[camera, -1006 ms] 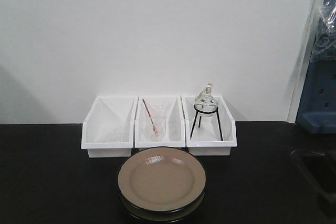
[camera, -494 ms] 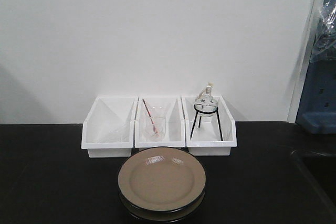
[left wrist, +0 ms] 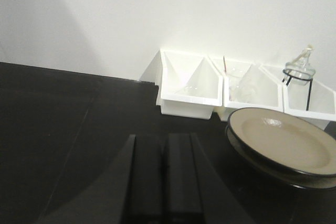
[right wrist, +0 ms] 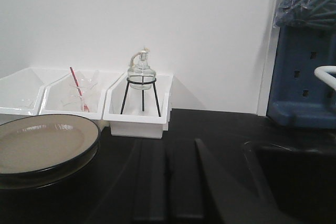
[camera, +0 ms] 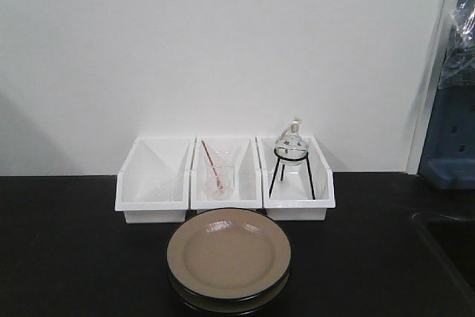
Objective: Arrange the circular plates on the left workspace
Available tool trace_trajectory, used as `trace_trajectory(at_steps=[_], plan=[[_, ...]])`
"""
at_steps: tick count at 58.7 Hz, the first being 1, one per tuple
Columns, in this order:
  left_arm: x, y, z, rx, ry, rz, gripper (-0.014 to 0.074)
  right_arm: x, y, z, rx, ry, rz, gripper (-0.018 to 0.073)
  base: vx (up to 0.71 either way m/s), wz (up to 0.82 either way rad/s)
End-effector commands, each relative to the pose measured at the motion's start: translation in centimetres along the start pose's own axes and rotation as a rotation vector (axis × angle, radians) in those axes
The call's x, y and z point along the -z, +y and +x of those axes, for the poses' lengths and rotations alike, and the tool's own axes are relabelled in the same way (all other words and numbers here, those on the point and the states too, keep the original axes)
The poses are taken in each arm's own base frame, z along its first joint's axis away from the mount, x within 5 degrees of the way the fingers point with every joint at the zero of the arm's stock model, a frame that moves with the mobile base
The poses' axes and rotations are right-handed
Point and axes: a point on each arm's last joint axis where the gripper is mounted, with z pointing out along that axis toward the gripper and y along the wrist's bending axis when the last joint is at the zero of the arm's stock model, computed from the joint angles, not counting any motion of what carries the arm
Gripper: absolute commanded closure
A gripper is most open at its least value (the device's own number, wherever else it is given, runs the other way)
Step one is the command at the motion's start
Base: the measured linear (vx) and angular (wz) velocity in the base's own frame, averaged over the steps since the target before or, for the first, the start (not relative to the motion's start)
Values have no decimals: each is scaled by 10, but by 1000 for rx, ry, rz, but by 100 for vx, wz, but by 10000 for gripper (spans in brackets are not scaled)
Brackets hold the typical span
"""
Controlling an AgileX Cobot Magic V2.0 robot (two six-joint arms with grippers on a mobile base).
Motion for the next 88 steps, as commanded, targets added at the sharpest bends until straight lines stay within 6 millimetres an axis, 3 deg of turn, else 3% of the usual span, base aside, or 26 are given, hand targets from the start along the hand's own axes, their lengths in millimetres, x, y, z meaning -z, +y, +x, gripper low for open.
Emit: trace_trajectory(at_steps=[1, 24, 36, 48, 54, 88], plan=[[1, -1, -15, 29, -91, -2, 596, 0, 1, -10, -43, -24, -15, 560, 0, 0], [0, 1, -10, 15, -87, -12, 596, 0, 1, -10, -43, -24, -15, 560, 0, 0], [-1, 11, 36, -75, -28, -30, 596, 0, 1, -10, -43, -24, -15, 560, 0, 0], [-5, 17, 63, -152, -21, -21, 595, 0, 1, -10, -43, -23, -15, 560, 0, 0], [-5, 17, 62, -233, -28, -23, 594, 0, 1, -10, -43, -23, -15, 560, 0, -1], [-5, 17, 62, -222, -22, -22, 594, 0, 1, -10, -43, -23, -15, 560, 0, 0]])
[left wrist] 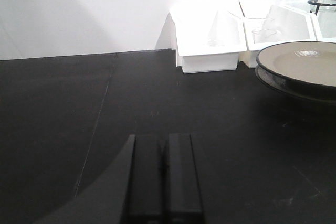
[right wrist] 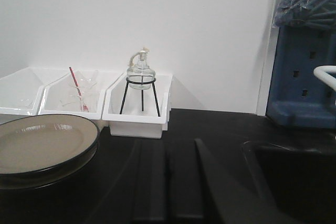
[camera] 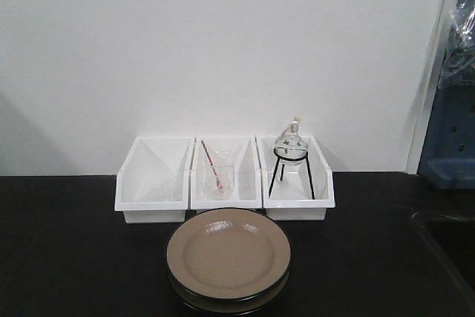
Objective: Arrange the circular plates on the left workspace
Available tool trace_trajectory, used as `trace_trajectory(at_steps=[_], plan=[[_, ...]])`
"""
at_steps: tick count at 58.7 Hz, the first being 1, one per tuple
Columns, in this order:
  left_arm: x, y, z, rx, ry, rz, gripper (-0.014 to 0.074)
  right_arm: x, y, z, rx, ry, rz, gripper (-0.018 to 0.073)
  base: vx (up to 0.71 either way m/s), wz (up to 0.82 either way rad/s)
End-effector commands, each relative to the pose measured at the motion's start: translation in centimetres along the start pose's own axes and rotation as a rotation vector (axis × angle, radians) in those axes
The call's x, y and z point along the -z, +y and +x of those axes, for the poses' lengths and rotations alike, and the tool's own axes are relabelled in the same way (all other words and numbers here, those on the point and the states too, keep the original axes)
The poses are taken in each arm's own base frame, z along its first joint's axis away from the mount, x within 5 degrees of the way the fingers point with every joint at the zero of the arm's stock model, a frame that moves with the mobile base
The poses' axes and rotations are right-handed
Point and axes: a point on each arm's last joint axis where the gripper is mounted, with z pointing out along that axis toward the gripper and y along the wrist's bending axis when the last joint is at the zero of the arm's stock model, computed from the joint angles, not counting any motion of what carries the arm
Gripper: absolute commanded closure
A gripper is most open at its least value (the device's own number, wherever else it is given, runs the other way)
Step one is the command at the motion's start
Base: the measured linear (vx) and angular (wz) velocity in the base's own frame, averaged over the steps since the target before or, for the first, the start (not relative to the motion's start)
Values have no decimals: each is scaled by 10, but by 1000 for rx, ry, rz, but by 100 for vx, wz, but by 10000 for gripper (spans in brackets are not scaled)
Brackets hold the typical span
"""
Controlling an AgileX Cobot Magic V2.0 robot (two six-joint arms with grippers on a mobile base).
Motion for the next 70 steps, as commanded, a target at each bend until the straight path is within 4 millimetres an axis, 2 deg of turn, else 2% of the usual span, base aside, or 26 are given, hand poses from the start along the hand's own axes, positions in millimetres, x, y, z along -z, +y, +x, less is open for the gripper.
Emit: trace_trajectory(at_steps=[1, 33, 41, 42, 45, 57, 70], plan=[[1, 1, -4, 10, -84, -13, 594, 0, 1, -10, -43, -23, -17, 560, 0, 0], [1, 1, -4, 10, -84, -13, 594, 0, 3, -11, -35, -28, -31, 560, 0, 0], [1, 1, -4, 10, -84, -13, 594, 0, 10, -9, 56, -17, -113, 560, 0, 0], [1, 1, -4, 10, -84, -13, 594, 0, 11, -8, 106, -8, -122, 560, 0, 0], [1, 1, -4, 10, -84, -13, 594, 1, 13, -4, 119, 33, -145, 560, 0, 0], [1, 1, -4, 10, -84, -13, 594, 1, 7, 15, -28, 188, -77, 560, 0, 0], [1, 1, -4, 10, -84, -13, 594, 11, 6, 56, -74, 128, -48, 560, 0, 0]])
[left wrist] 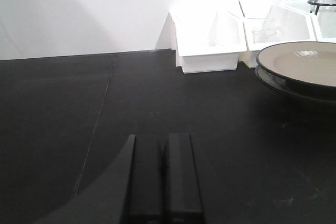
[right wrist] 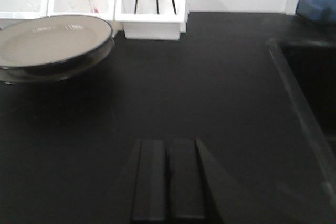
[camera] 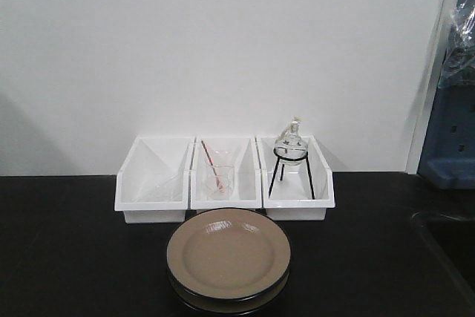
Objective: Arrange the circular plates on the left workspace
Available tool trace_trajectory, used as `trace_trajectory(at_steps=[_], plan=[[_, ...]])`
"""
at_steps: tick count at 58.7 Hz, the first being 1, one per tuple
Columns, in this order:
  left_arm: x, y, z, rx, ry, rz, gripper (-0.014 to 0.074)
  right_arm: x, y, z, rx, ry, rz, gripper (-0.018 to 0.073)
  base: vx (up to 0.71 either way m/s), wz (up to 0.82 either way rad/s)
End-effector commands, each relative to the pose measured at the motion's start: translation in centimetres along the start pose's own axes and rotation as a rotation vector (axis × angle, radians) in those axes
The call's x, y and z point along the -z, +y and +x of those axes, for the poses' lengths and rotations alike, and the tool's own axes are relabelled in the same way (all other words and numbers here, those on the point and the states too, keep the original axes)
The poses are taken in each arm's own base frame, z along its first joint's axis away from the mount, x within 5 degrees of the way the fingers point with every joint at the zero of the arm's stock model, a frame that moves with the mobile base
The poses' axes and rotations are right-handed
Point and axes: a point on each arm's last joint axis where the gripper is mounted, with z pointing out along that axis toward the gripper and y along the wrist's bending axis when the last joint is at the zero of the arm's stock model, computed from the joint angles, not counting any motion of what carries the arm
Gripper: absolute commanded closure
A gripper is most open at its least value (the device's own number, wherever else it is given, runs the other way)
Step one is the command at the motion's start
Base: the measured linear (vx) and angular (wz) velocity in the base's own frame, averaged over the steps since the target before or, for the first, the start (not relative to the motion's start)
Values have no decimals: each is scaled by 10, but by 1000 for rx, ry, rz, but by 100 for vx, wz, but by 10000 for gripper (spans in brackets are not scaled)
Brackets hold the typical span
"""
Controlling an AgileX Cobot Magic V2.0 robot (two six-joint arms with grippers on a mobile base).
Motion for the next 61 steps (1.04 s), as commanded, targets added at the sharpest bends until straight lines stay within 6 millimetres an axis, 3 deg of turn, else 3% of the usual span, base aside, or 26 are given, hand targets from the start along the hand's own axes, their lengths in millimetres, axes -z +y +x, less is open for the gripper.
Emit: trace_trajectory(at_steps=[1, 16, 61], plan=[[1, 1, -4, 9, -84, -13, 594, 3, 0, -4, 10, -166, -3, 560, 0, 0], [1, 1, -4, 9, -83, -13, 594, 14, -4, -9, 49, -350, 78, 560, 0, 0], [1, 1, -4, 9, -83, -13, 594, 14, -6, -8, 20, -342, 113, 560, 0, 0]])
